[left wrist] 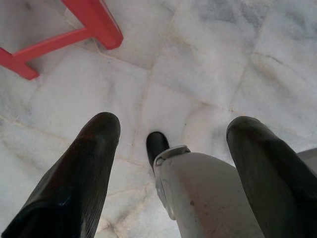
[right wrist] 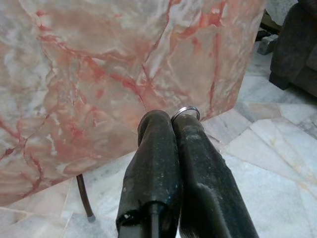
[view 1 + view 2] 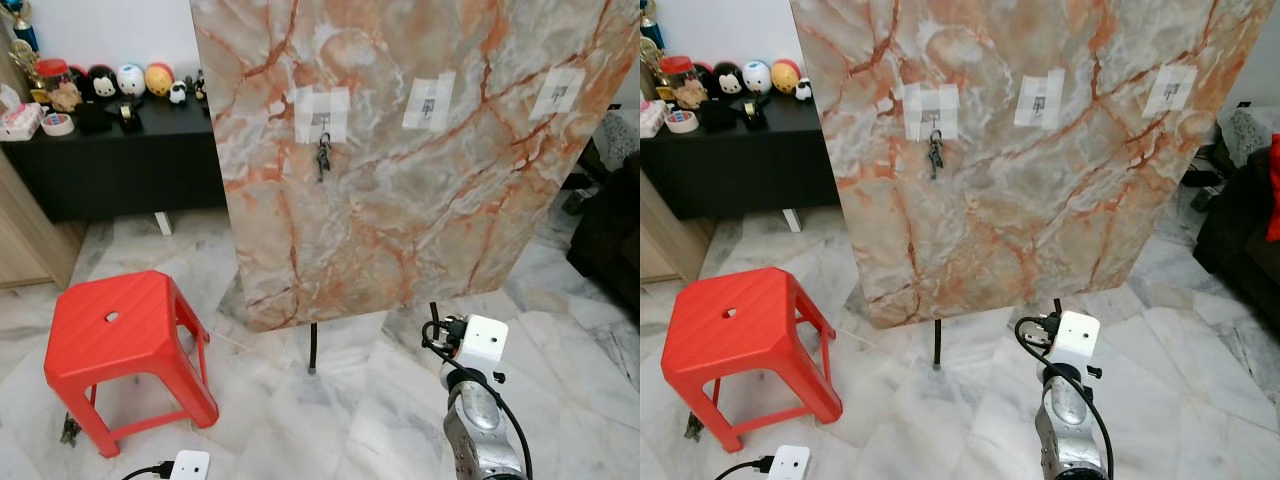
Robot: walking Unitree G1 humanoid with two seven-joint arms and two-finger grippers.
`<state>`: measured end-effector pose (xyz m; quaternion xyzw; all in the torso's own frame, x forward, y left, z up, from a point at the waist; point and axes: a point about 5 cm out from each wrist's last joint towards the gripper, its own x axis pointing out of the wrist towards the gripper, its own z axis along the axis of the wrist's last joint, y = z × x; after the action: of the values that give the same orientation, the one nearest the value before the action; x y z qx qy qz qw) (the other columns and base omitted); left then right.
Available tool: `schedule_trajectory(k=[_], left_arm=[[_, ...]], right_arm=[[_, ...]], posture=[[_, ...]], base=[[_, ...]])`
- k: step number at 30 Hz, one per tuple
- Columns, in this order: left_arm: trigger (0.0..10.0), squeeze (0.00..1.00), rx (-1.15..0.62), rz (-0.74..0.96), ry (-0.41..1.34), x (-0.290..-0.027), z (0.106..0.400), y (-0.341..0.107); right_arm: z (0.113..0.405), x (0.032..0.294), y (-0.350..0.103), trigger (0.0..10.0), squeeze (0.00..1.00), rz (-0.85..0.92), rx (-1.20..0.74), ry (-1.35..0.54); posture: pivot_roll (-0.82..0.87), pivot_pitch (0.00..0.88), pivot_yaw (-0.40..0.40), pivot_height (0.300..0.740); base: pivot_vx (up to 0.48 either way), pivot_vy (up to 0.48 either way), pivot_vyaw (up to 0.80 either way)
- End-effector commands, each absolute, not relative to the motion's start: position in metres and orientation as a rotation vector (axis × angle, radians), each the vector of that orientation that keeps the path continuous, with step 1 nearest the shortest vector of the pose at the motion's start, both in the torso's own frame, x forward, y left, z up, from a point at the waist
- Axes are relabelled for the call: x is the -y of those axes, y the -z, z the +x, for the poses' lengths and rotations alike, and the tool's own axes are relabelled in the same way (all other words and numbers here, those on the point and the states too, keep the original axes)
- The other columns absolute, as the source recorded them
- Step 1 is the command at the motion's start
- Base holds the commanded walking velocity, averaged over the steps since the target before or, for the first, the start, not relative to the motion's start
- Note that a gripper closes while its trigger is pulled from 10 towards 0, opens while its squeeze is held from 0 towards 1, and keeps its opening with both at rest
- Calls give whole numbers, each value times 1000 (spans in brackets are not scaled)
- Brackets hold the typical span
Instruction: Hang keys on a hook
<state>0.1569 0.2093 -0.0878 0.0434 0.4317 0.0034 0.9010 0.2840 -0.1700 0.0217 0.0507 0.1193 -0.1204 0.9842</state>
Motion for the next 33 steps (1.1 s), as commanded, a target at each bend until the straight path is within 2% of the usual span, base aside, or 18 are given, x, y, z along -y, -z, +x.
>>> schedule_trajectory(k=[1, 33], left_arm=[[10000, 0, -915, 81, -6, -209, 153, 90], [10000, 0, -904, 80, 5, -207, 154, 89]], right_arm=[[286, 171, -23, 10000, 0, 106, -235, 250], [287, 170, -25, 10000, 0, 111, -222, 270]], posture=[[4, 37, -81, 740], [7, 37, -80, 740]], base=[[307, 0, 0], [331, 0, 0]])
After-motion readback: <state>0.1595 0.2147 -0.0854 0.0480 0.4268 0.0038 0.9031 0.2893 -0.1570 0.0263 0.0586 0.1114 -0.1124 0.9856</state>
